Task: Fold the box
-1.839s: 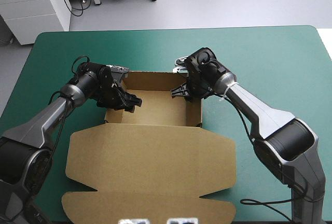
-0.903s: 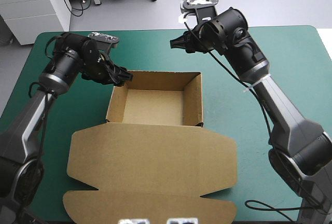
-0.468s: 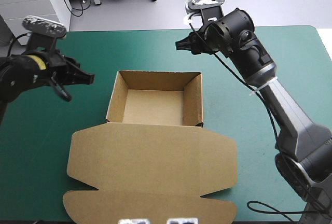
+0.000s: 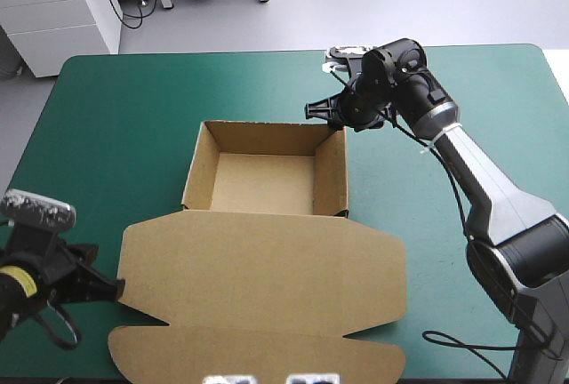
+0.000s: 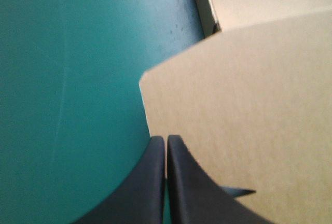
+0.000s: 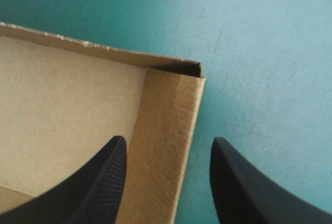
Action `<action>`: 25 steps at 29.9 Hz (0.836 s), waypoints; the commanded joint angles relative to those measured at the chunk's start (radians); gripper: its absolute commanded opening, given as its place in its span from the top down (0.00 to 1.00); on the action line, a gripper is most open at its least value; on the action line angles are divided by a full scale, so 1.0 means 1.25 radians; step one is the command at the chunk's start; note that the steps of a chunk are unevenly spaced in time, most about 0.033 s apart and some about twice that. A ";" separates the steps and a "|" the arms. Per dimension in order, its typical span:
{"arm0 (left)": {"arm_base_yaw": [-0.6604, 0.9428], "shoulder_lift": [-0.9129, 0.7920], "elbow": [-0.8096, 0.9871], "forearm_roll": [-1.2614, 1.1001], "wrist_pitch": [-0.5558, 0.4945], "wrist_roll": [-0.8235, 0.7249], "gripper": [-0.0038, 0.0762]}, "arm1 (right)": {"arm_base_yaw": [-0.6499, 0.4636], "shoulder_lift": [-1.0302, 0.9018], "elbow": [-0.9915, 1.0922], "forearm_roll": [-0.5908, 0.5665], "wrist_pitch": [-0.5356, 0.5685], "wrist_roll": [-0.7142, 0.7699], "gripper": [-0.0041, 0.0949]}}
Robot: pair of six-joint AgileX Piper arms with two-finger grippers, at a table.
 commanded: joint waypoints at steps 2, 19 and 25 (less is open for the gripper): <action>-0.003 -0.119 0.125 -0.008 -0.011 -0.019 0.96 | -0.006 -0.035 0.038 0.052 -0.001 -0.042 0.49; -0.003 -0.335 0.306 -0.002 0.025 -0.019 0.96 | -0.006 -0.035 0.245 0.112 -0.008 -0.097 0.68; -0.003 -0.341 0.331 -0.005 0.023 -0.019 0.96 | -0.006 -0.035 0.245 0.105 -0.064 -0.089 0.97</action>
